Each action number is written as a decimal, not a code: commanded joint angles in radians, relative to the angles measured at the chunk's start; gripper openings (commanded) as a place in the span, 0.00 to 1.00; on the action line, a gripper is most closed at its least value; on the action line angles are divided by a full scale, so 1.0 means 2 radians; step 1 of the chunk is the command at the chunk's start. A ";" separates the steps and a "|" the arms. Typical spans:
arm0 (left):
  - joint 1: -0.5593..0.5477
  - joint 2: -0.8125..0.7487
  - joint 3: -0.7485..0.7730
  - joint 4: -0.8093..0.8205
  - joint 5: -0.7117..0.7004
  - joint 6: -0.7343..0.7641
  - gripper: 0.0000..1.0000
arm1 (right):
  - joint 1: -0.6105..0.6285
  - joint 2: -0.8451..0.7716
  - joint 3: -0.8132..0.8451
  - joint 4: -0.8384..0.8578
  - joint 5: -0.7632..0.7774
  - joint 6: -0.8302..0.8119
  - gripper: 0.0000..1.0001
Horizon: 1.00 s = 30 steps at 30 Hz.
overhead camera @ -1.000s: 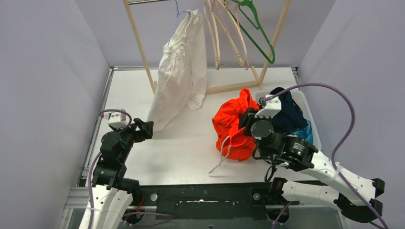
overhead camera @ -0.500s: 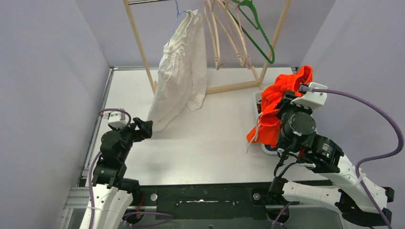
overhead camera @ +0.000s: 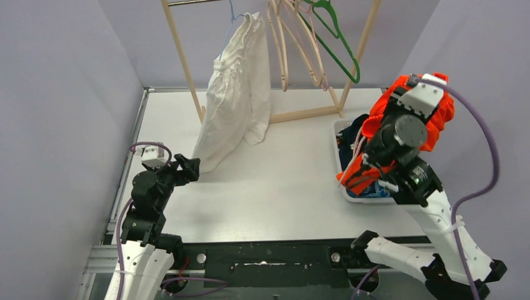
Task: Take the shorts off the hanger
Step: Place the shorts in the basket.
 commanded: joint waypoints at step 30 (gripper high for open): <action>0.005 -0.012 0.003 0.029 0.001 -0.003 0.79 | -0.476 0.165 -0.032 -0.205 -0.664 0.303 0.00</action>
